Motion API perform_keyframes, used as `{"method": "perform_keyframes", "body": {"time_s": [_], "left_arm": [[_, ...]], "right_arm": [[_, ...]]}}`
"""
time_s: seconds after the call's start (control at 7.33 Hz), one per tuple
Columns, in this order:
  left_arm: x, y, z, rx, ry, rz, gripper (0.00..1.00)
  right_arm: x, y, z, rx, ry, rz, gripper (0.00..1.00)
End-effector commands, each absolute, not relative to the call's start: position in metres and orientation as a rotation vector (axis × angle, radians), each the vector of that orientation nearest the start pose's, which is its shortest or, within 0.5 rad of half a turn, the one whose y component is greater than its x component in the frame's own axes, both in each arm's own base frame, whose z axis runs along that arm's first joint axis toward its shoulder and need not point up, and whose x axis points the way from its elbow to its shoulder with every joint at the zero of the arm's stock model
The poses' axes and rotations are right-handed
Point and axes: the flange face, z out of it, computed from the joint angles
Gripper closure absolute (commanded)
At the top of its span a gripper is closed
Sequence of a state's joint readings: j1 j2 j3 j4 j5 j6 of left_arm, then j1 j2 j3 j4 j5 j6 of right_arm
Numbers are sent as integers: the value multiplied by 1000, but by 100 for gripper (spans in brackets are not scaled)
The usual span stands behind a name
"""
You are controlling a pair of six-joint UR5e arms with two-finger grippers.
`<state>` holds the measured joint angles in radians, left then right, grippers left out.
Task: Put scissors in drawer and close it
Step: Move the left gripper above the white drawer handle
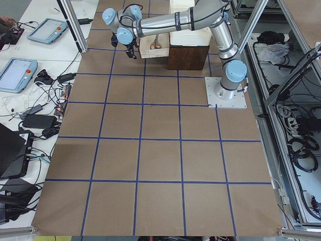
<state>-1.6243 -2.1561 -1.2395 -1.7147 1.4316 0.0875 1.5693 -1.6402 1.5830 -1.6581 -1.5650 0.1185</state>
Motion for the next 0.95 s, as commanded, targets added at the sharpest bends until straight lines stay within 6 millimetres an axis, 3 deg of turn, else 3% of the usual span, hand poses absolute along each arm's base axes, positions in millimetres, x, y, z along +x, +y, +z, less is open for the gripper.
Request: {"method": "perform_keyframes", "body": {"time_s": [0.0,0.82], "left_arm": [[-170,-655,296,150,3209,692,0],[-172,-643,295,125,3202,729,0]], "right_arm": [[133,-477,525,179,3117,-242,0],[133,-478,524,180,3118,-242,0]]}}
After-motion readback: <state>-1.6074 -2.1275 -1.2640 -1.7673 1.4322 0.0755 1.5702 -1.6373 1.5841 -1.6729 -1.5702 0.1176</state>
